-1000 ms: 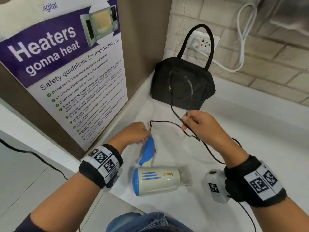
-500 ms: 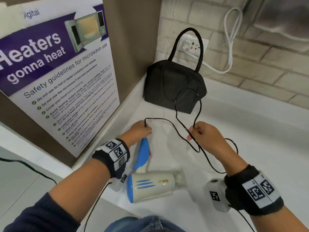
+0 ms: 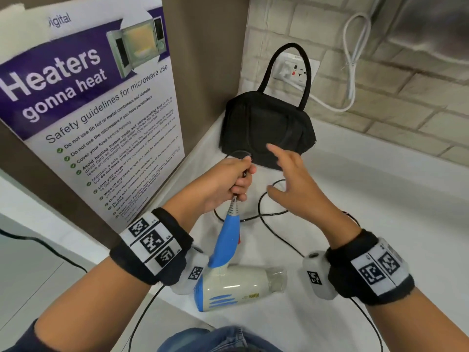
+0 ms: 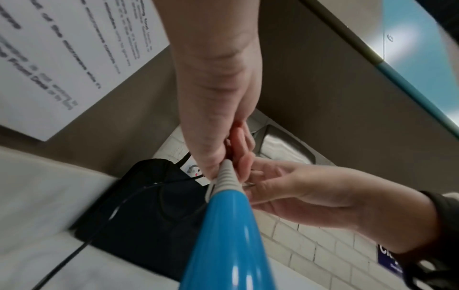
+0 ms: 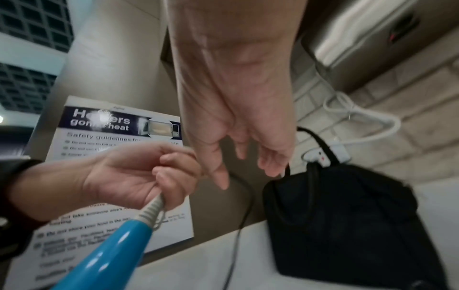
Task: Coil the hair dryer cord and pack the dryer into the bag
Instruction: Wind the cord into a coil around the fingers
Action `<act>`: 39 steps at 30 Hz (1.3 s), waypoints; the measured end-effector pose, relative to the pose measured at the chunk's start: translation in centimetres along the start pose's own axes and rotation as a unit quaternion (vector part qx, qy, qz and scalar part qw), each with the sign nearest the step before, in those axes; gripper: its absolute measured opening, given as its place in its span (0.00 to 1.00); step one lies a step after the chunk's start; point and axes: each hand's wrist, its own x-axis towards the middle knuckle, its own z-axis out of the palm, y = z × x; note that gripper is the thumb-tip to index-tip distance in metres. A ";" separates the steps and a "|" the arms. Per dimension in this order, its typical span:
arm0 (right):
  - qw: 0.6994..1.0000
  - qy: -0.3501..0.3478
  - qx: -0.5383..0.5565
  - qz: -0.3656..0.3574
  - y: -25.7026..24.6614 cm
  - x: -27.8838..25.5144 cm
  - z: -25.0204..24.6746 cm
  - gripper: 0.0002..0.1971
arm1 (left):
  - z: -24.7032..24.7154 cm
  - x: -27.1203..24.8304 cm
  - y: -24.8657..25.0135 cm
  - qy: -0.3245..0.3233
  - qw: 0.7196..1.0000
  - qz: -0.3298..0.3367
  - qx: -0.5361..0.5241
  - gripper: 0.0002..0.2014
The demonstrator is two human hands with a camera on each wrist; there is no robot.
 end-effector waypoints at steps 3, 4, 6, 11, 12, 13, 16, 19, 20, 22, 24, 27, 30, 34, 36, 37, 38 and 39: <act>0.993 -0.052 0.064 -0.079 -0.4 1.6 1.0 0.32 | 0.4 -0.2 0.8 -0.058 0.998 0.023 0.005 0.17; 0.991 -0.054 0.089 -0.080 -0.4 2.1 1.2 0.29 | 0.4 -0.1 0.9 -0.066 0.997 0.029 0.005 0.17; 0.991 -0.043 0.109 -0.058 -0.2 2.7 1.6 0.19 | 0.1 0.2 0.9 -0.065 0.997 0.042 -0.014 0.18; 0.998 -0.020 0.054 -0.015 1.5 2.5 2.9 0.04 | -1.3 1.2 -0.5 0.008 0.992 0.109 -0.061 0.13; 0.999 -0.025 0.038 -0.005 1.9 2.2 3.3 0.05 | -1.6 1.5 -0.7 0.020 0.991 0.116 -0.066 0.15; 0.999 -0.037 0.030 0.002 2.4 1.9 3.7 0.06 | -1.8 1.8 -0.9 0.029 0.990 0.119 -0.074 0.17; 0.992 -0.095 0.062 0.051 2.6 0.8 4.4 0.06 | -2.0 2.2 -1.0 0.039 0.987 0.124 -0.095 0.18; 0.977 -0.141 0.130 0.087 2.4 -0.8 4.9 0.07 | -1.9 2.7 -1.0 0.053 0.985 0.130 -0.102 0.18; 0.975 -0.149 0.138 0.095 2.5 -1.1 5.1 0.08 | -1.9 2.9 -1.0 0.061 0.983 0.131 -0.110 0.18; 0.969 -0.157 0.154 0.115 2.9 -1.9 5.2 0.09 | -2.0 3.1 -1.1 0.069 0.981 0.133 -0.122 0.20; 0.958 -0.154 0.184 0.154 3.6 -2.4 5.2 0.12 | -2.1 3.2 -1.3 0.062 0.982 0.137 -0.117 0.22; 0.945 -0.127 0.202 0.223 4.0 -2.7 5.0 0.14 | -2.2 3.1 -1.3 0.055 0.984 0.139 -0.101 0.25; 0.966 -0.136 0.090 0.199 3.1 -2.8 4.8 0.14 | -2.2 2.8 -0.9 0.038 0.988 0.130 -0.079 0.34; 0.967 -0.207 -0.105 0.106 0.8 -3.3 4.4 0.17 | -2.2 2.6 -0.2 0.047 0.990 0.110 -0.078 0.41; 0.967 -0.211 -0.108 0.094 0.0 -3.7 4.1 0.17 | -2.4 2.7 0.0 0.055 0.988 0.105 -0.095 0.31; 0.970 -0.204 -0.097 0.089 -0.4 -3.9 3.8 0.16 | -2.6 2.8 0.1 0.060 0.989 0.095 -0.100 0.24; 0.976 -0.185 -0.081 0.083 -0.6 -3.9 3.5 0.15 | -2.8 2.8 0.2 0.063 0.990 0.081 -0.100 0.20; 0.983 -0.154 -0.069 0.074 -0.7 -3.9 3.1 0.15 | -3.1 2.8 0.2 0.057 0.991 0.068 -0.098 0.20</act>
